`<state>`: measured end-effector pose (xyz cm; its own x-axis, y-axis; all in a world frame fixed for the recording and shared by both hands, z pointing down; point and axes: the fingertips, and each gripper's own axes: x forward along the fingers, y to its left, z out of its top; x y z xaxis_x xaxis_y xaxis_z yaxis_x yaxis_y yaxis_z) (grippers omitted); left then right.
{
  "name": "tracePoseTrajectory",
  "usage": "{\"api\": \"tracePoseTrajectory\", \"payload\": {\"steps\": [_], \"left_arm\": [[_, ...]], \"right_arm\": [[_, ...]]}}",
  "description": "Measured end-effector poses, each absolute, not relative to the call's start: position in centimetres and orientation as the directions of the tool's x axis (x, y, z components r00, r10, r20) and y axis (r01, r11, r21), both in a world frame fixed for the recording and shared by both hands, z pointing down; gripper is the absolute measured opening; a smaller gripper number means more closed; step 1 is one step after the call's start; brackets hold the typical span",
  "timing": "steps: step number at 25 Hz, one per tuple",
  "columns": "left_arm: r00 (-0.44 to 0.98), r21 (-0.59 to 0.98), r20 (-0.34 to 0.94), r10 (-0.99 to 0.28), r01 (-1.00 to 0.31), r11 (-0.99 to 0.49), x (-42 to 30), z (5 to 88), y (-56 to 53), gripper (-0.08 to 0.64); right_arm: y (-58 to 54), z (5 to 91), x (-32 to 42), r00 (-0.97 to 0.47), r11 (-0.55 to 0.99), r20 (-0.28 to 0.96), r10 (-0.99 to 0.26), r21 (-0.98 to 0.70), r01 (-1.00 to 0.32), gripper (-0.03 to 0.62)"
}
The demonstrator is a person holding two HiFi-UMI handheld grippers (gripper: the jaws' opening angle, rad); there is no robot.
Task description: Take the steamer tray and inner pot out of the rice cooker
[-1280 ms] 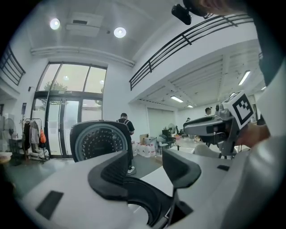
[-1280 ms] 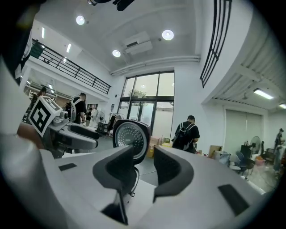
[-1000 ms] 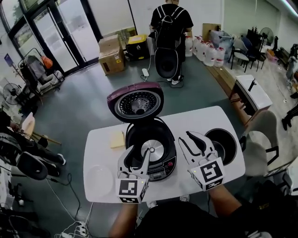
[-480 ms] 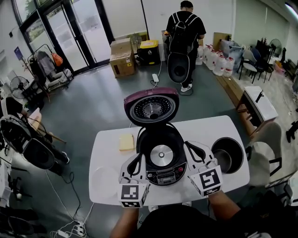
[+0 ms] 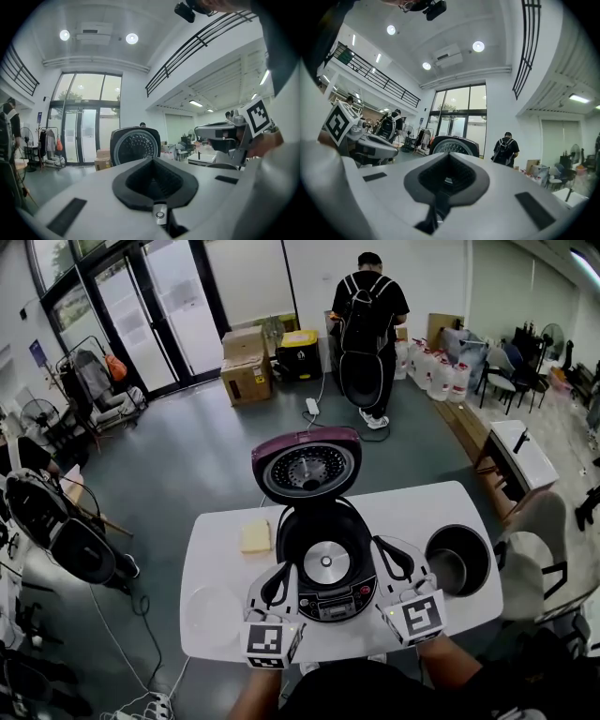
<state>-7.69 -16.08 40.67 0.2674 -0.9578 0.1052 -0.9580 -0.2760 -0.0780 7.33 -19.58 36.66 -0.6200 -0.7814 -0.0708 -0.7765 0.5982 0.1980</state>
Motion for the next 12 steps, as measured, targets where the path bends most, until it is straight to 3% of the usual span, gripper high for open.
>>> {"api": "tracePoseTrajectory", "payload": {"steps": [12], "left_arm": [[0.284,-0.100,0.085,-0.955,-0.951,-0.292,-7.9,39.8,-16.6,-0.002]], "right_arm": [[-19.1,35.2,6.9,-0.635,0.611,-0.142,-0.759,0.181,-0.771,-0.002]]}}
